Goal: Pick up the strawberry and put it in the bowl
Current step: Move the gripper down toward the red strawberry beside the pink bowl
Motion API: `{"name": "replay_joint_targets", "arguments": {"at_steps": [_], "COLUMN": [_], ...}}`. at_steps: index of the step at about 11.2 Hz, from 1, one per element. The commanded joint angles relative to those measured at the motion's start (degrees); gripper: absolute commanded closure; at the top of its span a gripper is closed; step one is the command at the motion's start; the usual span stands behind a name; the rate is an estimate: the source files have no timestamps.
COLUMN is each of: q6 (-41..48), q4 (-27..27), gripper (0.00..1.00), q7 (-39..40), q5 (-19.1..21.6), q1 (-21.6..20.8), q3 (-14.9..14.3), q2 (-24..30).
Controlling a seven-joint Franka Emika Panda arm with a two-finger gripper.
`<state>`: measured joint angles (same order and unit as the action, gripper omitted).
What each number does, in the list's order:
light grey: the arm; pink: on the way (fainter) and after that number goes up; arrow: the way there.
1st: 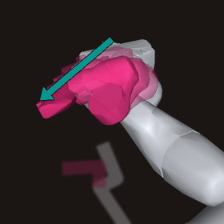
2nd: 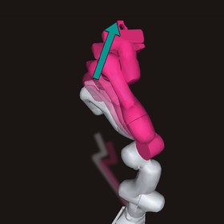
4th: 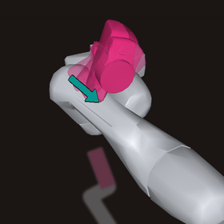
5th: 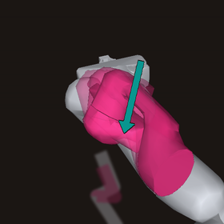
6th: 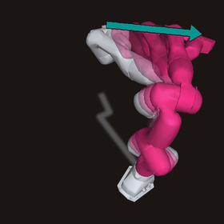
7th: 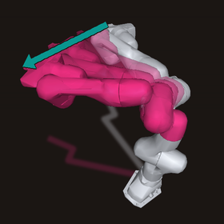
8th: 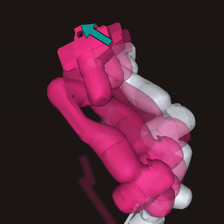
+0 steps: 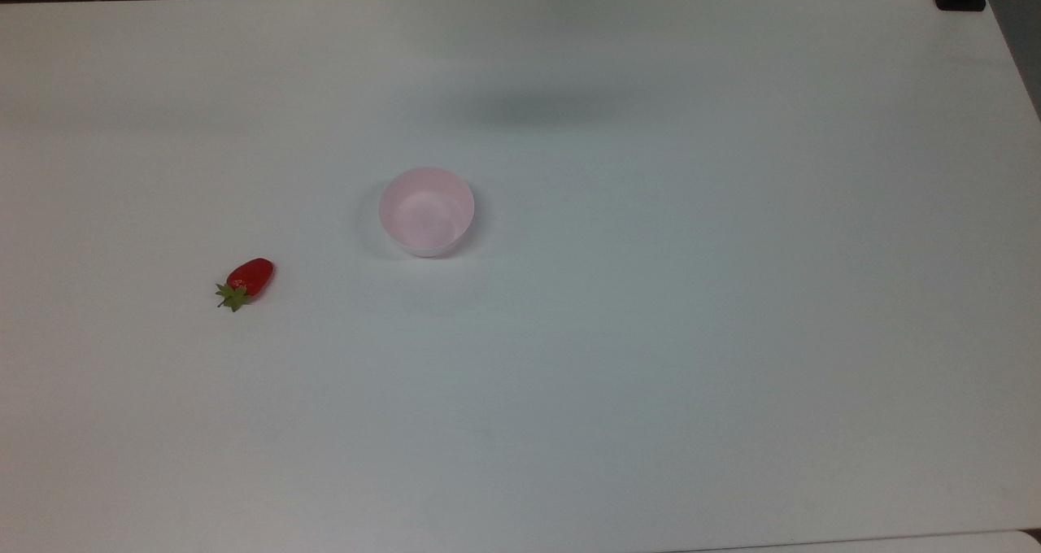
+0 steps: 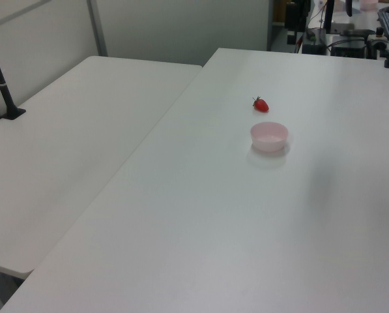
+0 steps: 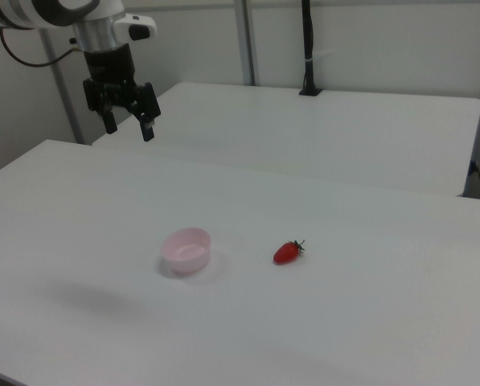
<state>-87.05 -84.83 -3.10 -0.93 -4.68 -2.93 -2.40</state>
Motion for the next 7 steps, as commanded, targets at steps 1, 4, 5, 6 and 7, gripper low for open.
{"name": "replay_joint_targets", "arguments": {"at_steps": [1,4,5,6,7], "q6": [-0.92,-1.89,-2.85,-3.38,-3.47], "q4": [-2.18,-2.18,-2.27,-2.27,-2.19], "gripper": [0.0,0.0,0.0,0.0,0.0], "q7": [-1.03,-0.6,-0.59,-0.51,-0.5], "q5": [0.14,0.14,0.14,0.14,0.14], "q1": [1.85,3.62,3.89,4.32,4.94], "q3": [-0.5,-0.5,-0.5,-0.5,-0.5], "q2": [0.65,0.55,0.55,0.29,-0.15]}}
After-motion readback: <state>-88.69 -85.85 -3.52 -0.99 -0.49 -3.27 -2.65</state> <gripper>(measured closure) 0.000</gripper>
